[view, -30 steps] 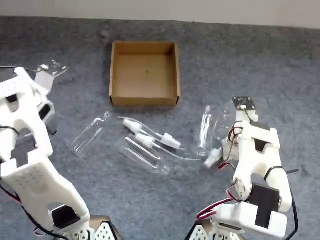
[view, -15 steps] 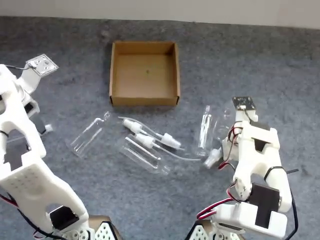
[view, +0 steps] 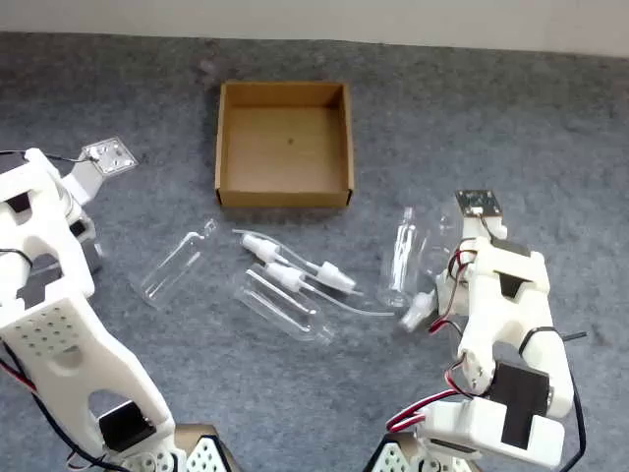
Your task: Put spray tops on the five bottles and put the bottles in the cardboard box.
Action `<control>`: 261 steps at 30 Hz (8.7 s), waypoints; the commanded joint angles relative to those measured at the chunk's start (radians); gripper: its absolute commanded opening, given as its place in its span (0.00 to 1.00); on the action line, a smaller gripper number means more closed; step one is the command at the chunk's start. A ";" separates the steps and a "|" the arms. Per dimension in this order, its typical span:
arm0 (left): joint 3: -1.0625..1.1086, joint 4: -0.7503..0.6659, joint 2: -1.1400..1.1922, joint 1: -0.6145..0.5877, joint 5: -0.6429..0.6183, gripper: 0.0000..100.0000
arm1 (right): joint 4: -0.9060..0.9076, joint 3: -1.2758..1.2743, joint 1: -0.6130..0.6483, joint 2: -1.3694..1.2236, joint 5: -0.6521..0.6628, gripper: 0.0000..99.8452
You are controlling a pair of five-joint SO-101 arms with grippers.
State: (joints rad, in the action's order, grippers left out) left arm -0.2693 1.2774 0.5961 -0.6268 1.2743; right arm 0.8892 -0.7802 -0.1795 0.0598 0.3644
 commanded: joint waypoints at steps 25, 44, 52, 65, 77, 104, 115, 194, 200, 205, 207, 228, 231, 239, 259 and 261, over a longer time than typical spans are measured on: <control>-0.223 0.256 -0.015 0.079 -0.865 0.00 | 0.007 -0.010 0.047 -0.012 0.015 0.10; -0.300 0.364 -0.013 -0.027 -0.164 0.02 | 0.007 -0.007 0.047 -0.012 0.015 0.10; -0.302 0.364 -0.021 -0.053 -0.120 0.09 | 0.007 -0.004 0.047 -0.012 0.015 0.10; -0.305 0.388 -0.021 -0.073 -0.152 0.00 | 0.007 -0.007 0.047 -0.012 0.015 0.10; -0.326 0.471 -0.047 -0.097 -0.445 0.00 | 0.007 -0.007 0.045 -0.012 0.015 0.10; -0.354 0.474 -0.440 -0.257 -0.583 0.30 | 0.005 -0.010 0.047 -0.018 0.015 0.10; -0.354 0.470 -0.444 -0.257 -0.571 0.18 | 0.005 -0.012 0.047 -0.016 0.015 0.10; -0.354 0.390 -0.447 -0.271 -0.571 0.09 | 0.050 -0.079 0.025 0.277 0.009 0.10; -0.354 0.391 -0.447 -0.268 -0.572 0.08 | 0.050 -0.332 0.031 0.671 0.015 0.09; -0.354 0.393 -0.447 -0.277 -0.572 0.07 | 0.051 -0.496 0.030 0.934 0.017 0.01; -0.354 0.416 -0.447 -0.285 -0.572 0.06 | 0.054 -0.550 0.031 1.012 0.017 0.01; 0.094 0.344 -0.888 -0.283 -0.571 0.06 | 0.153 -1.061 0.024 1.745 0.015 0.00; 0.209 0.288 -0.969 -0.282 -0.566 0.06 | 0.240 -1.061 0.031 1.787 0.015 0.00; 0.348 0.279 -1.075 -0.223 -0.566 0.06 | 0.358 -1.061 0.025 1.751 0.015 0.00; 0.424 0.276 -1.092 -0.197 -0.566 0.06 | 0.358 -1.061 0.028 1.751 0.015 0.00; 0.429 0.276 -1.092 -0.197 -0.566 0.06 | 0.358 -1.061 0.028 1.751 0.015 0.00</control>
State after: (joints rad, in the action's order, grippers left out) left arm 0.1573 1.5704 -0.4626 -0.8447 0.7004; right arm 1.2421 -1.6701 -0.1534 1.8136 0.3736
